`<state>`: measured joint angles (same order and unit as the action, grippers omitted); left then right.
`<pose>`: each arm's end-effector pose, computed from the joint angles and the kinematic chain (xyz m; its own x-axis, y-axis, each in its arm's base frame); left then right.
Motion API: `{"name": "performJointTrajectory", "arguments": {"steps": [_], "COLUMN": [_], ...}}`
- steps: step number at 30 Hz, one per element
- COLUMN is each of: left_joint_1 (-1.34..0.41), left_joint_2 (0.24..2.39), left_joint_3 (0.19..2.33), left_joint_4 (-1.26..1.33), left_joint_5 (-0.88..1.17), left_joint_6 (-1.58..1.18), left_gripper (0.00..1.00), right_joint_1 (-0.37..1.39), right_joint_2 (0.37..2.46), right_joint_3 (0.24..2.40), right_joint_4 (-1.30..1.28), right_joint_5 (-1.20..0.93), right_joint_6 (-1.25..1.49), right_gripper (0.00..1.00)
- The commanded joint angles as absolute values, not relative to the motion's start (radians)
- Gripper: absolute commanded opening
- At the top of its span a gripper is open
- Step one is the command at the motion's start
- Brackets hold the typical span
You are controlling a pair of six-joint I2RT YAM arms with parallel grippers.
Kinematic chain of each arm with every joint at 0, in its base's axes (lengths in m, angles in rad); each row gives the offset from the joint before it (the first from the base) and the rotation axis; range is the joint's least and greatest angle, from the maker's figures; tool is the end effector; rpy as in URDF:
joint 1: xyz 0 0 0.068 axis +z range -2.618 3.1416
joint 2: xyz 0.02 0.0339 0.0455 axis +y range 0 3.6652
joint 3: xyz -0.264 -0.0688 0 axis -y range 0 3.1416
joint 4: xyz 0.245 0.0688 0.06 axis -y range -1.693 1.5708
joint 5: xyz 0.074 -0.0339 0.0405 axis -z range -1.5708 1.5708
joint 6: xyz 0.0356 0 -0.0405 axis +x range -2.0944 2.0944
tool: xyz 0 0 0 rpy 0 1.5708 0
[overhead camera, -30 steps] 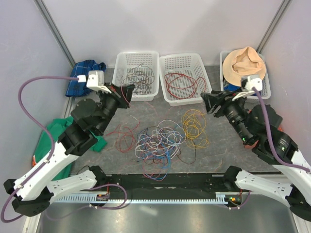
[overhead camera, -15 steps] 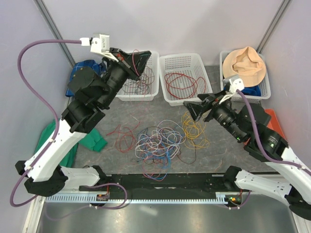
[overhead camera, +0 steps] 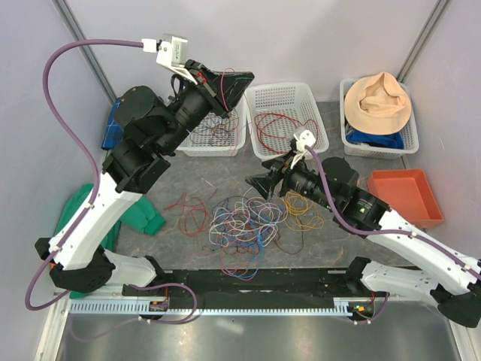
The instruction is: Untangle the cables
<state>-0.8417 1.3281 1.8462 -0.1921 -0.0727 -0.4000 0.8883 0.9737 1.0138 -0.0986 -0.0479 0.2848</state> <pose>0.1641 -0.1798 0.5783 -0.0753 -0.4987 -0.8635 0.7260 0.5662 -0.3903 0.1395 0.1744 0.3952 -0.2616 0.1230 -0.9573 -0.7625 0.5818 0.2832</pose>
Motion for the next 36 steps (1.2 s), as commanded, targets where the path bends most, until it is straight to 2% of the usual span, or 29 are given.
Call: {"name": "performJointTrajectory", "arguments": {"steps": [1,9,12,15,16,18,19,24,26,27,30,36], "left_joint_1": [-0.839,-0.839,-0.839,-0.839,-0.839,-0.839,-0.839,-0.839,-0.839,-0.839,-0.839,-0.839], "left_joint_2": [1.335,1.341,1.339,1.333,1.33,1.322,1.309,1.258,1.255,1.256,1.262,1.266], "left_joint_3": [1.888,1.913,1.916,1.913,1.91,1.895,1.884,1.799,1.802,1.809,1.821,1.815], "left_joint_4": [-0.192,-0.207,-0.212,-0.212,-0.213,-0.216,-0.215,-0.201,-0.199,-0.201,-0.204,-0.204], "left_joint_5": [-0.029,-0.028,-0.022,-0.017,-0.015,-0.02,-0.035,-0.09,-0.091,-0.089,-0.087,-0.083], "left_joint_6": [-0.425,-0.411,-0.411,-0.417,-0.416,-0.411,-0.408,-0.393,-0.379,-0.376,-0.368,-0.373], "left_gripper": [0.02,0.02,0.02,0.02,0.02,0.02,0.02,0.02,0.02,0.02,0.02,0.02], "right_joint_1": [0.891,0.891,0.891,0.891,0.891,0.891,0.893,0.891,0.893,0.891,0.893,0.893], "right_joint_2": [1.017,1.071,1.094,1.127,1.135,1.14,1.138,1.108,1.108,1.106,1.083,1.046], "right_joint_3": [0.985,0.927,0.934,0.943,0.945,0.948,0.95,0.974,0.991,0.994,0.968,0.931], "right_joint_4": [0.087,0.213,0.213,0.222,0.225,0.23,0.232,0.203,0.18,0.161,0.167,0.169], "right_joint_5": [-0.054,-0.097,-0.075,-0.046,-0.04,-0.028,-0.011,0.015,0.003,0.003,0.014,0.011], "right_joint_6": [0.279,0.295,0.287,0.275,0.273,0.275,0.278,0.267,0.271,0.279,0.304,0.31], "right_gripper": [0.79,0.76,0.7,0.48,0.29,0.12,0.0,0.0,0.24,0.5,0.7,0.72]}}
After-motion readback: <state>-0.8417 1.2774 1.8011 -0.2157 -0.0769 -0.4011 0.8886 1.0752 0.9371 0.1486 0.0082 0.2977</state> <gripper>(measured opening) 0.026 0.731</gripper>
